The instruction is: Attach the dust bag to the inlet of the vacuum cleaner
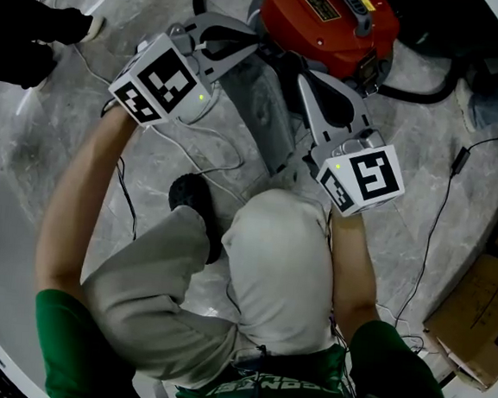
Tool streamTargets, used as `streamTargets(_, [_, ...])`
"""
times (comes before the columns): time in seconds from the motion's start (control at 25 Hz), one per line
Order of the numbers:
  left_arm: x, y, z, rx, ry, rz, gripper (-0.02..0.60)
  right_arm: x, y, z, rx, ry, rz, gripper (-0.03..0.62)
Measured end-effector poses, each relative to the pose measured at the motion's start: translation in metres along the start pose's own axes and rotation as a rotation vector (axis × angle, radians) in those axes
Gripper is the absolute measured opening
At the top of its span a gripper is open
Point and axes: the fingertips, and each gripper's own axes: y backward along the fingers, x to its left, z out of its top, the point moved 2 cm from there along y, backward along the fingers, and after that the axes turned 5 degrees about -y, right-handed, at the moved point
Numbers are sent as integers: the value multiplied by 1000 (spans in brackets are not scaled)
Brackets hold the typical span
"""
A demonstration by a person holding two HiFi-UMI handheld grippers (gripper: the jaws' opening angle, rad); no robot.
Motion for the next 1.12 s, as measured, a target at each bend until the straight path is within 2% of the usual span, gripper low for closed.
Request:
streamTargets(0.28, [-7,-1,2,-29,62,-36,5,-1,-6,-3,18,-13,-4,8])
streamTargets(0.52, [-16,-3,11,-112,150,-64,5,5,-13,-4,49,-3,-23,8])
streamTargets(0.68, [-1,14,15,-156,221,-50,5,5,-16,8,96,-9,-67,8])
streamTargets(0.88, [24,48,30,-150,341,-16,5,11,-12,64,188,-42,-120,8])
streamTargets(1.12, [75,116,110,-113,409,27,5,32,-1,188,223,-59,-143,8])
